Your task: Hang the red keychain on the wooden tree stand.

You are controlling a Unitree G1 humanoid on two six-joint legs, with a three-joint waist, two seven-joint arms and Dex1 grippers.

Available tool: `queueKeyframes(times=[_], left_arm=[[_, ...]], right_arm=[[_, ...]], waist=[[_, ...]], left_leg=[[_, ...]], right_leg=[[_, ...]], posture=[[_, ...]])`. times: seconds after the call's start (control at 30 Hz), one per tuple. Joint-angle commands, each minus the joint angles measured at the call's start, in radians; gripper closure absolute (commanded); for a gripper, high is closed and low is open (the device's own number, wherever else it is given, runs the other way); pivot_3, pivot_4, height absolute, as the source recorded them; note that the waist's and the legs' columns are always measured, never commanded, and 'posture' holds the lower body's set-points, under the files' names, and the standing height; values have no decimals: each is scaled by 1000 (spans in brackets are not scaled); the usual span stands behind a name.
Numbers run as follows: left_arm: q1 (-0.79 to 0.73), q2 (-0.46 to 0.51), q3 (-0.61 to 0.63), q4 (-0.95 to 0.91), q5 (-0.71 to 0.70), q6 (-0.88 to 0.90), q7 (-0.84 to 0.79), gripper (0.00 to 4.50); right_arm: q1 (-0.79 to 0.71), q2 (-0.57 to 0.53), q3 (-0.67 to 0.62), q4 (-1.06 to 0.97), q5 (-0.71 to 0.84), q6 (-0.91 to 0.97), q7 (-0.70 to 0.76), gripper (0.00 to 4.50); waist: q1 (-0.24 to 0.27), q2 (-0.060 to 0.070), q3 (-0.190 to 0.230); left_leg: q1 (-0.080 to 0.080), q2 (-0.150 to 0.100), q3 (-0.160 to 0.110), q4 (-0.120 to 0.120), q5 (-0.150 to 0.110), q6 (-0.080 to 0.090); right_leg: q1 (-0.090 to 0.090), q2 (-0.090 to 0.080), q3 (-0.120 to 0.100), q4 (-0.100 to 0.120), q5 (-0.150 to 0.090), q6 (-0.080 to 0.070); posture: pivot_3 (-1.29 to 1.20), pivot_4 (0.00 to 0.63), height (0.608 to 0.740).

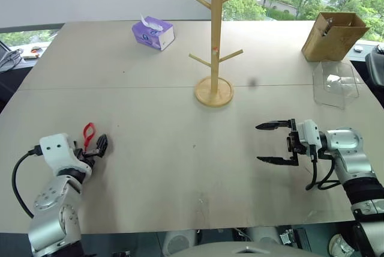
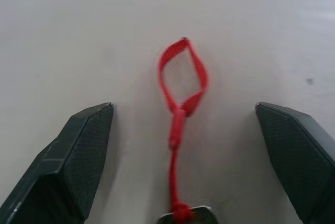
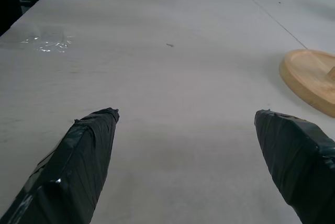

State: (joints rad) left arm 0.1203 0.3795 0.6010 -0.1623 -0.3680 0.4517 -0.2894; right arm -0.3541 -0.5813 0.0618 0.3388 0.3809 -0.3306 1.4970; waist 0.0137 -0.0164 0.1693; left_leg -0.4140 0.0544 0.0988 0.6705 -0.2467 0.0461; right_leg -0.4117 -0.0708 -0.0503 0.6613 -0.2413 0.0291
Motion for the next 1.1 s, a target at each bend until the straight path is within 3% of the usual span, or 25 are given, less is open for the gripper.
queueKeyframes(times=[0.03, 0.2, 0.3, 0.4, 0.57, 0.87, 1.1], left_arm=[[24, 22, 8, 54, -12, -18, -35, 0], [29, 39, 2, 63, 11, -43, -8, 0], [21, 30, 13, 70, 14, -43, 28, 788], [18, 20, 19, 65, -8, -45, 30, 1999], [15, 17, 36, 69, -46, -24, 33, 4454], [-6, -12, 31, 53, -94, -48, 35, 4454], [22, -112, -215, -339, -83, -194, -48, 4454]], right_arm=[[-20, -6, -19, 3, 5, -12, 0, 24], [-35, -5, -22, 20, 2, -14, -2, 24], [-43, -2, -21, 30, 0, -16, -6, 0], [-48, 0, -22, 34, -1, -15, -8, 0], [-55, 1, -21, 39, -5, -14, -12, 0], [-58, -3, -24, 39, -7, -14, -23, 0], [-63, -5, -52, 28, -7, -9, -91, 0]], waist=[[0, 0, 0], [-2, 1, -1], [-3, 1, -1], [-3, 1, -1], [-1, 1, -1], [1, 1, -1], [0, -3, 0]], left_leg=[[0, 0, 0, 0, 0, 0], [0, 0, 0, 0, 0, 0], [0, 1, 0, 0, 0, 0], [0, 1, 0, 0, 0, 0], [0, 1, 0, 0, 0, 0], [0, 0, 0, 0, 0, 0], [-2, 0, 0, 1, 1, -2]], right_leg=[[0, 0, 0, 0, 0, 0], [0, 0, 0, 0, 0, 0], [0, 0, 0, 0, 0, 0], [0, 0, 0, 0, 0, 0], [0, 0, 0, 0, 0, 0], [0, 0, 0, 0, 0, 0], [0, -1, -1, 0, 0, 0]], posture=[[0, 150, 740], [0, 150, 740], [0, 150, 740], [0, 150, 740], [0, 150, 740], [0, 150, 740], [0, 150, 740]])
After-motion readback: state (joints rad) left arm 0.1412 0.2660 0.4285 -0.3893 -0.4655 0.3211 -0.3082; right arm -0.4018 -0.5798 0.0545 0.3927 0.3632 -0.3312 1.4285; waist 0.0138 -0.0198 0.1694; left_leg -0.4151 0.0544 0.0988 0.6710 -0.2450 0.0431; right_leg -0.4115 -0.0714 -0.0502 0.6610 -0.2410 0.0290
